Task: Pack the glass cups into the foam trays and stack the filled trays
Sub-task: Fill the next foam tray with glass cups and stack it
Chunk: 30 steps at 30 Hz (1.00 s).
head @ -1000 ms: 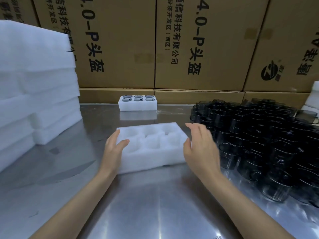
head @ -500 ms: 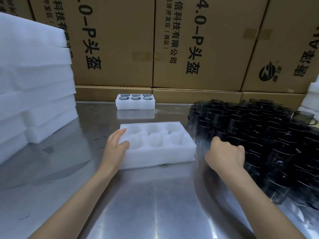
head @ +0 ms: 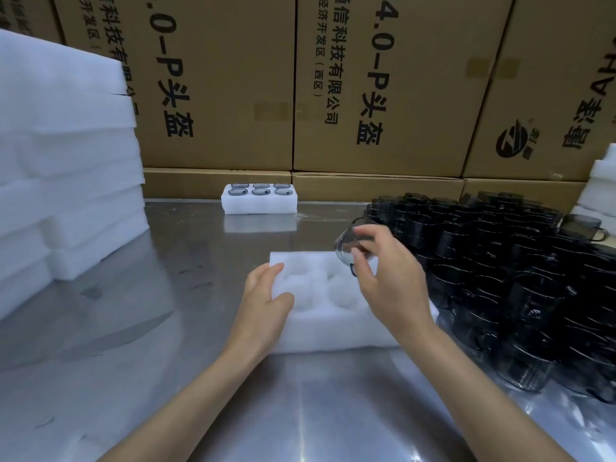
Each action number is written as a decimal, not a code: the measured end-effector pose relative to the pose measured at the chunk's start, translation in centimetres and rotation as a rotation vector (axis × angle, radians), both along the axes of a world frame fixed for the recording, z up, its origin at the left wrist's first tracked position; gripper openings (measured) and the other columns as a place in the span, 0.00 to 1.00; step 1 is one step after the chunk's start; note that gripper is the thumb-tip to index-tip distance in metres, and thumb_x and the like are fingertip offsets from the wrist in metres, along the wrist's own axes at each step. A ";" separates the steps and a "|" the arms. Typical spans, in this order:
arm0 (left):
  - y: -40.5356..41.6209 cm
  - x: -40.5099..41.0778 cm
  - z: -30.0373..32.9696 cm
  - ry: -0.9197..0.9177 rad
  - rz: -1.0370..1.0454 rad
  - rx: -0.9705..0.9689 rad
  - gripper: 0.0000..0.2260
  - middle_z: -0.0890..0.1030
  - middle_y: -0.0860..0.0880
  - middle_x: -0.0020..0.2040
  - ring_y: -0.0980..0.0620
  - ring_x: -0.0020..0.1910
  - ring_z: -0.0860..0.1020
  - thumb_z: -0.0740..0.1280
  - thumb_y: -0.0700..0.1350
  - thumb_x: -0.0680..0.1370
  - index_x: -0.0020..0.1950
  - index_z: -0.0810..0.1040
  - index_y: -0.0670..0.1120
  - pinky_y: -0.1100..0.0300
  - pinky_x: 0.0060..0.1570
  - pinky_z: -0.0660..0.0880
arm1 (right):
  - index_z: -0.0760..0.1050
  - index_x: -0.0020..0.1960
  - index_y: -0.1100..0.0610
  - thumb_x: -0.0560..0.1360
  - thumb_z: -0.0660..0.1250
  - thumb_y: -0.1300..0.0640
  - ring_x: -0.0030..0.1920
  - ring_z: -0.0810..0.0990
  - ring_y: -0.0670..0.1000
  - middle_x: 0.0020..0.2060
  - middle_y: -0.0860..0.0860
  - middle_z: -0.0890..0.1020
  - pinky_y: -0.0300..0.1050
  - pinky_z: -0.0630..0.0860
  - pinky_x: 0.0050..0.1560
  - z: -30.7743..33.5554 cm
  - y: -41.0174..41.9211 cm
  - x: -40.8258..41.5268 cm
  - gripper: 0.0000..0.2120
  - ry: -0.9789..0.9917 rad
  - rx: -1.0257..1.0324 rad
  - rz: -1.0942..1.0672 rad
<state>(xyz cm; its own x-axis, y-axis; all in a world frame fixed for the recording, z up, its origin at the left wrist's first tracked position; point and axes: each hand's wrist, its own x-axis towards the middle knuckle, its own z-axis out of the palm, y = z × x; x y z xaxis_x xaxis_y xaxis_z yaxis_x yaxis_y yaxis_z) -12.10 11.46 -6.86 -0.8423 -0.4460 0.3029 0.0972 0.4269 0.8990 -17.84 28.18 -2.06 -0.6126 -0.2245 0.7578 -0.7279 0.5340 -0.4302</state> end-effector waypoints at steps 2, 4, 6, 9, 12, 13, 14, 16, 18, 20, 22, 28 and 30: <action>0.3 0.0 0.0 0.004 0.008 -0.020 0.25 0.62 0.52 0.71 0.64 0.61 0.61 0.62 0.41 0.73 0.71 0.67 0.46 0.73 0.55 0.56 | 0.74 0.58 0.52 0.77 0.64 0.57 0.50 0.77 0.48 0.46 0.43 0.81 0.41 0.69 0.45 0.0 -1.1 -0.1 0.10 -0.044 0.022 0.033; 0.2 0.0 -0.1 -0.001 0.016 -0.038 0.24 0.61 0.52 0.72 0.64 0.61 0.61 0.60 0.36 0.75 0.72 0.66 0.46 0.72 0.55 0.56 | 0.75 0.58 0.53 0.77 0.64 0.56 0.51 0.79 0.50 0.47 0.47 0.83 0.48 0.74 0.48 0.5 -2.5 -0.1 0.10 -0.071 0.045 0.068; 0.2 0.2 -0.1 -0.008 0.017 -0.044 0.26 0.60 0.53 0.73 0.64 0.62 0.60 0.60 0.36 0.76 0.73 0.64 0.47 0.71 0.56 0.56 | 0.77 0.56 0.53 0.78 0.63 0.55 0.51 0.80 0.54 0.47 0.49 0.84 0.51 0.75 0.47 1.2 -4.0 0.0 0.09 -0.088 0.080 0.082; 0.3 0.4 0.0 -0.014 0.020 -0.025 0.27 0.60 0.53 0.74 0.61 0.67 0.61 0.60 0.36 0.75 0.75 0.60 0.47 0.68 0.60 0.57 | 0.77 0.53 0.52 0.79 0.60 0.51 0.50 0.79 0.56 0.46 0.49 0.84 0.47 0.72 0.41 2.3 -6.5 -0.3 0.09 -0.115 0.276 -0.005; 0.3 0.5 0.4 0.018 0.006 -0.045 0.27 0.64 0.53 0.71 0.64 0.65 0.61 0.59 0.40 0.73 0.73 0.62 0.48 0.74 0.58 0.58 | 0.73 0.42 0.53 0.79 0.60 0.49 0.44 0.77 0.57 0.40 0.51 0.81 0.45 0.61 0.32 3.0 -8.3 -0.5 0.11 -0.117 0.468 -0.081; 0.4 0.5 0.5 0.036 0.005 -0.053 0.28 0.65 0.54 0.69 0.67 0.61 0.61 0.59 0.42 0.71 0.73 0.63 0.49 0.78 0.54 0.58 | 0.74 0.42 0.54 0.78 0.61 0.49 0.41 0.76 0.57 0.39 0.52 0.80 0.45 0.60 0.32 3.0 -8.8 -0.4 0.11 -0.119 0.499 -0.090; 0.5 0.6 0.6 0.048 0.010 -0.054 0.30 0.65 0.54 0.68 0.68 0.60 0.61 0.59 0.42 0.70 0.73 0.62 0.50 0.79 0.52 0.57 | 0.76 0.43 0.55 0.78 0.62 0.49 0.39 0.73 0.57 0.39 0.52 0.79 0.44 0.60 0.33 3.1 -9.1 -0.3 0.11 -0.120 0.514 -0.097; 0.5 0.7 0.6 0.065 0.020 -0.050 0.30 0.65 0.55 0.66 0.67 0.60 0.61 0.60 0.40 0.71 0.74 0.61 0.50 0.78 0.51 0.58 | 0.75 0.42 0.56 0.78 0.63 0.49 0.38 0.70 0.57 0.36 0.53 0.74 0.44 0.61 0.35 3.0 -9.5 -0.1 0.11 -0.124 0.519 -0.119; 0.6 0.7 0.5 0.080 0.015 -0.050 0.31 0.66 0.56 0.66 0.63 0.63 0.62 0.59 0.40 0.70 0.74 0.61 0.50 0.78 0.51 0.59 | 0.74 0.41 0.55 0.77 0.64 0.49 0.37 0.70 0.57 0.33 0.52 0.71 0.43 0.61 0.34 3.1 -9.6 -0.2 0.11 -0.138 0.529 -0.138; 0.6 0.7 0.4 0.066 0.025 -0.062 0.31 0.65 0.53 0.70 0.58 0.68 0.61 0.60 0.35 0.73 0.75 0.59 0.49 0.71 0.56 0.58 | 0.75 0.42 0.55 0.77 0.64 0.48 0.37 0.70 0.57 0.33 0.52 0.72 0.43 0.62 0.35 3.1 -9.5 -0.3 0.12 -0.161 0.543 -0.144; 0.5 0.6 0.5 0.050 0.043 -0.065 0.32 0.63 0.52 0.73 0.57 0.70 0.60 0.60 0.33 0.73 0.76 0.58 0.48 0.69 0.58 0.56 | 0.76 0.42 0.56 0.76 0.65 0.48 0.37 0.70 0.57 0.34 0.52 0.74 0.43 0.62 0.36 3.2 -9.5 -0.3 0.11 -0.164 0.563 -0.141; 0.5 0.7 0.5 0.066 0.029 -0.052 0.31 0.65 0.57 0.65 0.64 0.59 0.62 0.60 0.33 0.73 0.74 0.61 0.51 0.72 0.51 0.58 | 0.79 0.49 0.57 0.75 0.67 0.46 0.42 0.73 0.57 0.42 0.54 0.78 0.44 0.66 0.40 4.6 -9.7 -1.0 0.14 -0.249 0.652 -0.079; 0.5 0.8 0.5 0.068 0.030 -0.062 0.29 0.64 0.61 0.59 0.71 0.52 0.62 0.60 0.36 0.73 0.73 0.62 0.52 0.77 0.44 0.60 | 0.79 0.51 0.56 0.74 0.68 0.46 0.44 0.75 0.57 0.46 0.55 0.80 0.44 0.66 0.40 4.6 -9.8 -1.0 0.14 -0.244 0.705 -0.060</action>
